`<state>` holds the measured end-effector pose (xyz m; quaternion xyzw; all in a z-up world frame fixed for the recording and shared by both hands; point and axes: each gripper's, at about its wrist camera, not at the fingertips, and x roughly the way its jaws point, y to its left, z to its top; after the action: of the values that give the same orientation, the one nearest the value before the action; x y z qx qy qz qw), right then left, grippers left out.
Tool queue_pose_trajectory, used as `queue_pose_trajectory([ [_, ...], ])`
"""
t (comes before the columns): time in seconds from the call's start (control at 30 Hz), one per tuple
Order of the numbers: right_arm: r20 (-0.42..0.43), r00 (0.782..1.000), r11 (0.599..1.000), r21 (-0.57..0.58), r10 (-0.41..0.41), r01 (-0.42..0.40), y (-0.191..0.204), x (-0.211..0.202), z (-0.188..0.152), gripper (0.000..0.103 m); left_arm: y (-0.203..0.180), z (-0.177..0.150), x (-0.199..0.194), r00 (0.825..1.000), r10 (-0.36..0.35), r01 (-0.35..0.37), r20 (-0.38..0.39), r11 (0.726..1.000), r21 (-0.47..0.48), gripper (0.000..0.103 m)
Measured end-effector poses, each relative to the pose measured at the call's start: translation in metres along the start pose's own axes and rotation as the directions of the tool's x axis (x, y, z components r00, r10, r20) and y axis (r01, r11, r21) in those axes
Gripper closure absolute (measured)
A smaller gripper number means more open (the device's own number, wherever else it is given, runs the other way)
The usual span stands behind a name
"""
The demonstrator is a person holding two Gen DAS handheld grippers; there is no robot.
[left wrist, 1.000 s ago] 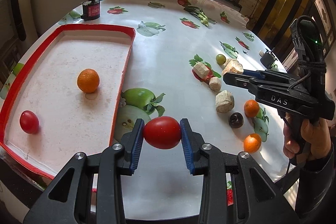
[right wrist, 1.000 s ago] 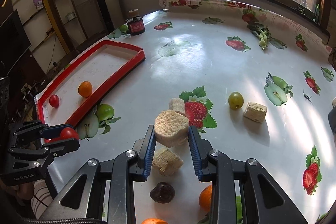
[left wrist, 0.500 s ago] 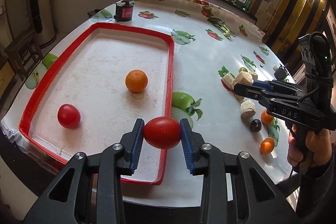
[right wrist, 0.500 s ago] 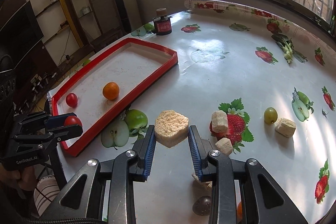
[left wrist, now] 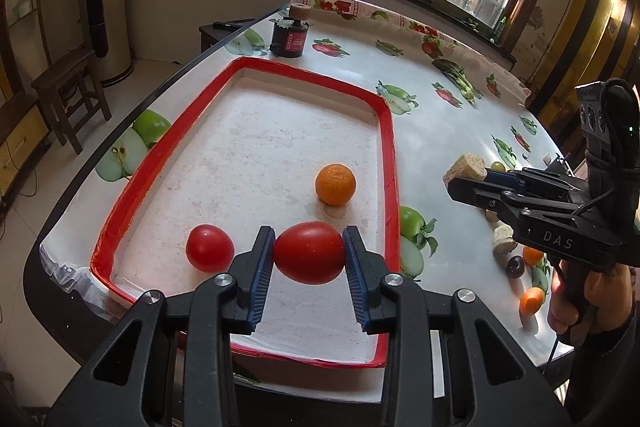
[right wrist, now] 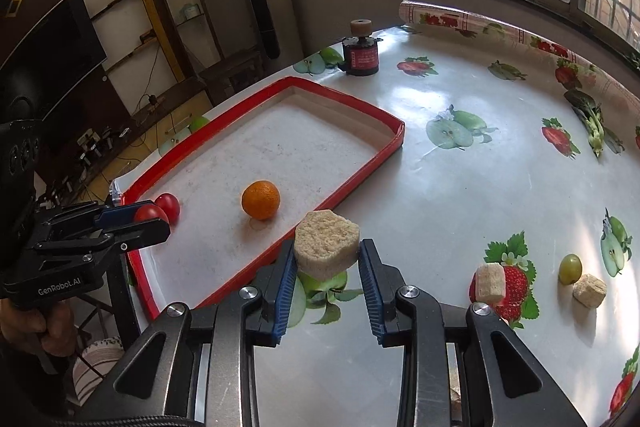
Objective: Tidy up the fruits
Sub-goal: 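Place the tomato and the beige block into the red tray, open both grippers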
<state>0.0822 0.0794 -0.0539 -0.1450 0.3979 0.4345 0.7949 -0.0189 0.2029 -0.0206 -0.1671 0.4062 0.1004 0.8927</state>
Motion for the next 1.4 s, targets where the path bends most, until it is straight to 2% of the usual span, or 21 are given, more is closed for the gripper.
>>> queue_pose_trajectory([
  [0.27, -0.004, 1.000, 0.999, -0.020, 0.027, -0.027, 0.015, 0.023, 0.023, 0.071, 0.020, 0.021, 0.007, 0.999, 0.045, -0.045, 0.014, 0.999, -0.008, 0.071],
  [0.5, -0.023, 0.999, 0.999, -0.011, 0.046, -0.047, 0.019, 0.056, 0.052, 0.071, 0.040, 0.046, 0.032, 0.995, 0.102, -0.102, 0.002, 0.994, -0.037, 0.071],
  [0.77, -0.089, 0.996, 1.000, -0.012, 0.018, -0.019, 0.016, 0.108, 0.072, 0.071, 0.052, 0.054, 0.063, 0.988, 0.141, -0.145, -0.067, 0.988, -0.055, 0.071],
  [1.0, -0.139, 0.990, 0.999, -0.037, 0.006, -0.012, 0.018, 0.132, 0.066, 0.070, 0.049, 0.045, 0.081, 0.976, 0.167, -0.173, -0.138, 0.984, -0.033, 0.070],
  [1.07, -0.133, 0.991, 0.999, -0.038, 0.008, -0.013, 0.017, 0.132, 0.065, 0.070, 0.047, 0.043, 0.081, 0.976, 0.165, -0.172, -0.141, 0.985, -0.034, 0.070],
  [1.17, -0.138, 0.990, 0.999, -0.037, 0.017, -0.022, 0.017, 0.130, 0.065, 0.054, 0.043, 0.041, 0.078, 0.972, 0.193, -0.198, -0.137, 0.980, -0.024, 0.070],
  [1.3, -0.104, 0.995, 0.999, -0.040, 0.013, -0.017, 0.017, 0.113, 0.063, 0.052, 0.042, 0.039, 0.067, 0.973, 0.207, -0.213, -0.104, 0.976, -0.047, 0.053],
  [1.4, -0.069, 0.997, 0.999, -0.031, 0.023, -0.025, 0.015, 0.093, 0.059, 0.052, 0.038, 0.037, 0.055, 0.976, 0.205, -0.210, -0.077, 0.976, -0.057, 0.053],
])
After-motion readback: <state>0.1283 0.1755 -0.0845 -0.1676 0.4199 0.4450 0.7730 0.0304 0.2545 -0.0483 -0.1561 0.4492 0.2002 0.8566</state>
